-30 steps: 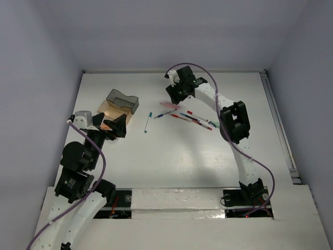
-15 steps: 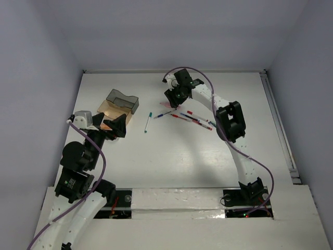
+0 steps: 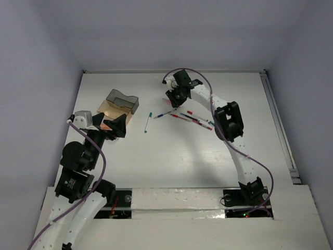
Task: Sort the stationery into containers
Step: Pick up the pen from the center of the board.
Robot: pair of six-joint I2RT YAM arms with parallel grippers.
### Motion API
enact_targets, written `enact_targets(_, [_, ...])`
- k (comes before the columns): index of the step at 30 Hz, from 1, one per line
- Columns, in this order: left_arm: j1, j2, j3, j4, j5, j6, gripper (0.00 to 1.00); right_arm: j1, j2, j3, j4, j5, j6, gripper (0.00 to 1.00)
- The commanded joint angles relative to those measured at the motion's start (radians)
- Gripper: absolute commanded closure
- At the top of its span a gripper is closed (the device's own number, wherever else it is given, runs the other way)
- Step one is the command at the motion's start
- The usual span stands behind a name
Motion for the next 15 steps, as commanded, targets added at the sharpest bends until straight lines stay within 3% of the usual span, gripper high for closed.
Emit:
enact_targets(1, [0.009,0.007,-0.001,0.049,0.011,0.008,0.01,0.002,0.013,0.038,0.010,0.022,-0.014,0.65])
enact_targets(6, [0.009,0.008,-0.001,0.052,0.010,0.002,0.01,0.002,-0.048,-0.023,0.158,-0.004,0.020,0.85])
enact_targets(10, [0.018,0.011,-0.001,0.054,0.004,-0.015,0.01,0.002,-0.168,-0.121,0.309,-0.040,0.063,0.88])
enact_targets(15, [0.028,0.063,0.013,0.055,0.059,-0.070,0.01,0.002,-0.422,-0.357,0.539,-0.089,0.155,0.88])
